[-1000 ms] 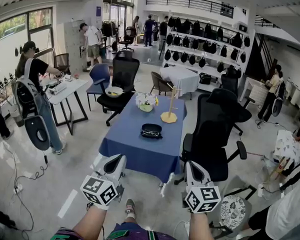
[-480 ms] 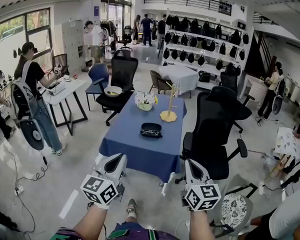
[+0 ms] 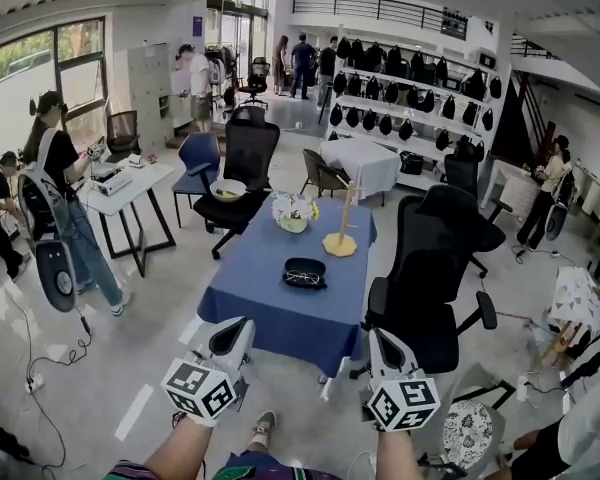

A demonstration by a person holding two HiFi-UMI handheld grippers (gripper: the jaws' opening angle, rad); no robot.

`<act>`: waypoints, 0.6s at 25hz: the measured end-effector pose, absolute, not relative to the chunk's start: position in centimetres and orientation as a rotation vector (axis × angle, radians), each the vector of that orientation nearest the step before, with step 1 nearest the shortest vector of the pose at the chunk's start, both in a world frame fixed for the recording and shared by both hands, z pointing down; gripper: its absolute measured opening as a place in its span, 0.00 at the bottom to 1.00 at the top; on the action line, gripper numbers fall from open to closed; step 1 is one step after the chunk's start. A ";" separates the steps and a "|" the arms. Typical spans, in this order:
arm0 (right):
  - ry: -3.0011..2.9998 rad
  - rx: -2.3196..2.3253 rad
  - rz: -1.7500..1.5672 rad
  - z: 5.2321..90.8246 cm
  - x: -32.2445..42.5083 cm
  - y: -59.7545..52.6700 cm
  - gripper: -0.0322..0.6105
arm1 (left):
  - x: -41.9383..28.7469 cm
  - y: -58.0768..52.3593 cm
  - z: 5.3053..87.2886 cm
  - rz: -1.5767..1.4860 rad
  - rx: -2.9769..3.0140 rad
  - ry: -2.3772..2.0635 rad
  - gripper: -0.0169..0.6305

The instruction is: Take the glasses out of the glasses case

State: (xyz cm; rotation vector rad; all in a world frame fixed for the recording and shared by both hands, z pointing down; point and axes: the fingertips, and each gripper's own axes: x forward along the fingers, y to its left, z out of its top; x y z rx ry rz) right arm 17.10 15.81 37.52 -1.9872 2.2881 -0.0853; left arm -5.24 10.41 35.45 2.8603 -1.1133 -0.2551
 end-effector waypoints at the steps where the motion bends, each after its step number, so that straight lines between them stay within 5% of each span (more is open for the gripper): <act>1: 2.283 -1.987 -0.088 37.6 17.2 15.4 0.05 | -5.3 10.1 35.6 -0.251 2.859 -1.115 0.05; 15: 2.302 -1.992 -0.053 36.4 16.6 6.6 0.05 | -6.1 1.2 35.0 -0.265 2.834 -1.126 0.05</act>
